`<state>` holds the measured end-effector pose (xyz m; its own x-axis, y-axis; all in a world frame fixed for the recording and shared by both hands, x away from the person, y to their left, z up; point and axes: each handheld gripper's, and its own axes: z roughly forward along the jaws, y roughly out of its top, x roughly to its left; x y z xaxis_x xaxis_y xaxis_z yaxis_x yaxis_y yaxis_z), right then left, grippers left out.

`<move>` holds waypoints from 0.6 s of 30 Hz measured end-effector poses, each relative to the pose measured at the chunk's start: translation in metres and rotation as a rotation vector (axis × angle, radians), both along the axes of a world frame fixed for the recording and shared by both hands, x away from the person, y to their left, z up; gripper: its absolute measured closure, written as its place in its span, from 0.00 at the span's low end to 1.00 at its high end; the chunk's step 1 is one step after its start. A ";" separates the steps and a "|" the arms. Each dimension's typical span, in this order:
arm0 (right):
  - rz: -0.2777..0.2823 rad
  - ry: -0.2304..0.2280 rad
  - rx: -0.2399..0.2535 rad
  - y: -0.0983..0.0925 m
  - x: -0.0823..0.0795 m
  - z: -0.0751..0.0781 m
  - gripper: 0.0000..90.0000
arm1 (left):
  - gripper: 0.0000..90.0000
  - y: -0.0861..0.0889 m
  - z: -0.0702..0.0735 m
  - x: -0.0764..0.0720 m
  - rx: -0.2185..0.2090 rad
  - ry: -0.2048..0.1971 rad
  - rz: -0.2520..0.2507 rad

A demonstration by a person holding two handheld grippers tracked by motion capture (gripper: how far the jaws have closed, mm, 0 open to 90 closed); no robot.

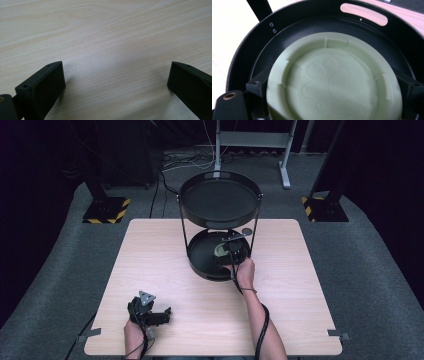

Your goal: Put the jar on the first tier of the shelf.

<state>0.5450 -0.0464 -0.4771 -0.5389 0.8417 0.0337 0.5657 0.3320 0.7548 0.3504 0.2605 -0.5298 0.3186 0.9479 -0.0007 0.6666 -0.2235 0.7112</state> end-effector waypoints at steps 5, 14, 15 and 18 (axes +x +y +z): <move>-0.006 0.011 0.006 0.001 0.002 -0.008 0.12 | 0.01 0.000 0.000 0.000 0.000 0.000 0.000; 0.010 -0.009 0.004 -0.001 0.000 -0.014 0.12 | 0.01 0.000 0.000 0.000 0.001 0.000 0.000; 0.013 -0.025 -0.017 0.000 -0.001 -0.015 0.12 | 0.01 0.000 0.000 0.000 0.001 0.000 0.000; 0.012 -0.041 -0.024 0.002 -0.004 -0.016 0.12 | 0.01 0.000 0.000 0.000 0.001 0.000 0.000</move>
<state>0.5413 -0.0448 -0.4933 -0.5495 0.8354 -0.0093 0.5299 0.3571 0.7692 0.3503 0.2604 -0.5297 0.3186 0.9479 0.0002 0.6662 -0.2241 0.7113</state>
